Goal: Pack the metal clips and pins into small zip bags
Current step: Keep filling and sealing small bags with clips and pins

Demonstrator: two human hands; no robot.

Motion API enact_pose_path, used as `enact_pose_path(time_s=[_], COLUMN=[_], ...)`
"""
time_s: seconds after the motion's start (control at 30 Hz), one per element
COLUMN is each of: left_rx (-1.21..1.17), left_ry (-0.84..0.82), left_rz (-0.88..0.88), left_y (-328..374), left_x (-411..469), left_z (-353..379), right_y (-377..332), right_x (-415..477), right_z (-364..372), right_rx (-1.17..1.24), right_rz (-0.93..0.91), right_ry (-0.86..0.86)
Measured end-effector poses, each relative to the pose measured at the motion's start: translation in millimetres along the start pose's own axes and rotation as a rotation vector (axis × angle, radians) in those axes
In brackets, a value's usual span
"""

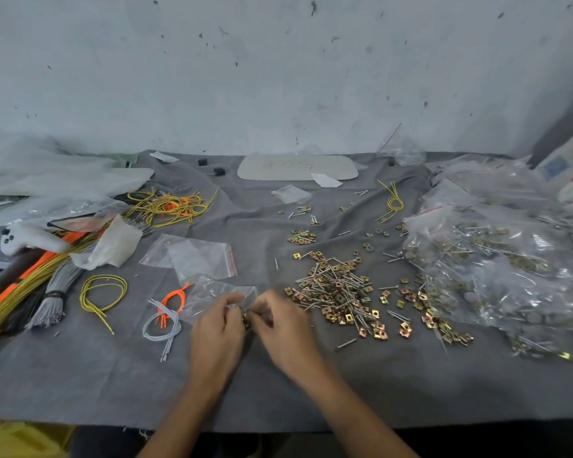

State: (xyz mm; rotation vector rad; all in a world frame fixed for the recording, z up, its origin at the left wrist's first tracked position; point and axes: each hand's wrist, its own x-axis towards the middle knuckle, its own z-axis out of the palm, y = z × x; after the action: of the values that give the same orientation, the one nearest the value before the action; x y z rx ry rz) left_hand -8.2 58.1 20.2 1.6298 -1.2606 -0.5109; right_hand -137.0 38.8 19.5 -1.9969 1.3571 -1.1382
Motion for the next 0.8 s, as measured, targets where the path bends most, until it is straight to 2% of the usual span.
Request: enact_pose_path(time_s=[0.13,0.27,0.8], left_rx=[-0.011,-0.001,-0.019], left_ry=[-0.003,-0.007,-0.001], left_rz=[0.011,0.023,0.035], left_y=[0.4,1.5,1.4], left_x=[0.8,-0.6,-0.2], left_z=[0.1,-1.1,1.0], right_y=[-0.7,-2.5,3.3], right_x=[-3.5,-9.5,-8.6], right_z=[-1.5,-2.9,-2.9], right_rx=[-0.069,-0.080,0.013], right_rz=[-0.066,-0.120,-0.015], right_ry=[-0.118,-0.110,-0.062])
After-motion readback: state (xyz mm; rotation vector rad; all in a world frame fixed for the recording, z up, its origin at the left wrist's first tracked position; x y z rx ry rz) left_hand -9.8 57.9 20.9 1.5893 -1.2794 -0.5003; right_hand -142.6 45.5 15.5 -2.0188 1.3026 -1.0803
